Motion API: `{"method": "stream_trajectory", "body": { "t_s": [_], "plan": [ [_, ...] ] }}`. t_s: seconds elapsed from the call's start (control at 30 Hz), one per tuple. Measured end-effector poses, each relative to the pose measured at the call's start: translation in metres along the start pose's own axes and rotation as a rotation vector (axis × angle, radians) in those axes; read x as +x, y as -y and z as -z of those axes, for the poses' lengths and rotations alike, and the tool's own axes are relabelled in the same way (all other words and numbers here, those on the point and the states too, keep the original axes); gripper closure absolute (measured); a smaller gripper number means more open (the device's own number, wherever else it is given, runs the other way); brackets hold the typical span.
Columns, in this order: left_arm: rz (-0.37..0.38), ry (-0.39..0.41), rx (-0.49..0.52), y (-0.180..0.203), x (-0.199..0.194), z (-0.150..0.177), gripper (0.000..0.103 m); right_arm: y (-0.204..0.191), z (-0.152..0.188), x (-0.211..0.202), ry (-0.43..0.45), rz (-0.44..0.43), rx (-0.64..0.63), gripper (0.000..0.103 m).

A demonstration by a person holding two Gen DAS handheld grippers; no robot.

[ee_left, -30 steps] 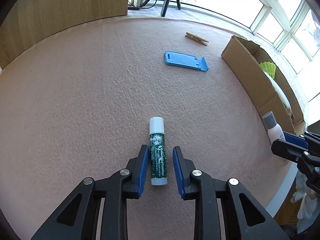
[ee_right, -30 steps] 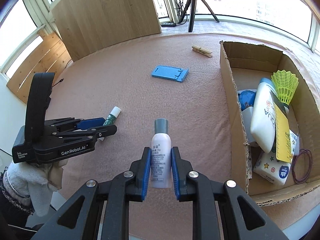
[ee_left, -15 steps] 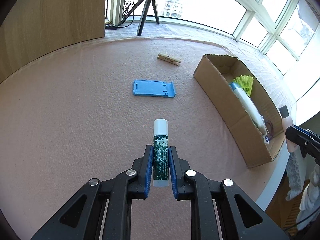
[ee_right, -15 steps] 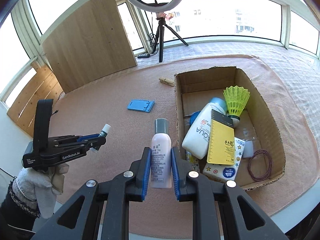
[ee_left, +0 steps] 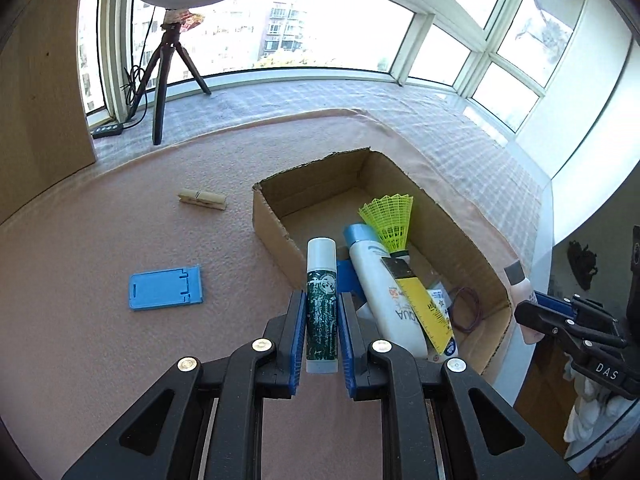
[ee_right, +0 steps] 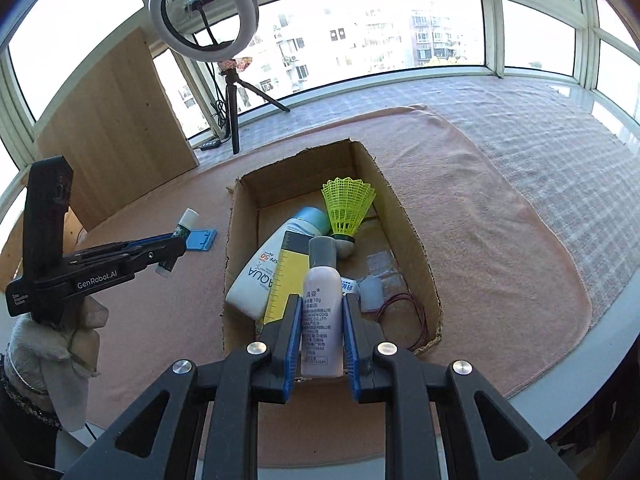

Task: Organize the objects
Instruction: 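Carry the white bottle and green stick over the box and open both tools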

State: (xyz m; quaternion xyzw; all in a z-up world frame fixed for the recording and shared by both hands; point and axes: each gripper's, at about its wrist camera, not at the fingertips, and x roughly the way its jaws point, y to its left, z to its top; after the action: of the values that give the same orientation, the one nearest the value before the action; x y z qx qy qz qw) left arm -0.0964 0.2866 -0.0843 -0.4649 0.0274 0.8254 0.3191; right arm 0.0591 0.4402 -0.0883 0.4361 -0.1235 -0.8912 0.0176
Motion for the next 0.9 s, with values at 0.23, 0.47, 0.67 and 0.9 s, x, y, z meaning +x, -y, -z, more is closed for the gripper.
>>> {"method": "stream_trajectory", "body": {
  "t_s": [0.23,0.47,0.67,0.9],
  "plan": [
    [0.010,-0.006,0.034,0.024,0.024,-0.023,0.086,0.011,-0.007,0.005,0.004,-0.001,0.004,0.085],
    [0.007,0.012,0.035,0.030,0.028,-0.033,0.054,0.013,-0.012,0.007,0.011,-0.013,0.005,0.068],
    [-0.029,0.010,-0.006,0.003,0.023,-0.033,0.054,0.014,-0.014,0.005,0.026,-0.023,0.021,0.060],
    [-0.103,0.013,-0.089,-0.051,0.010,-0.029,0.054,0.011,-0.009,0.007,0.008,-0.061,0.059,0.058]
  ]
}}
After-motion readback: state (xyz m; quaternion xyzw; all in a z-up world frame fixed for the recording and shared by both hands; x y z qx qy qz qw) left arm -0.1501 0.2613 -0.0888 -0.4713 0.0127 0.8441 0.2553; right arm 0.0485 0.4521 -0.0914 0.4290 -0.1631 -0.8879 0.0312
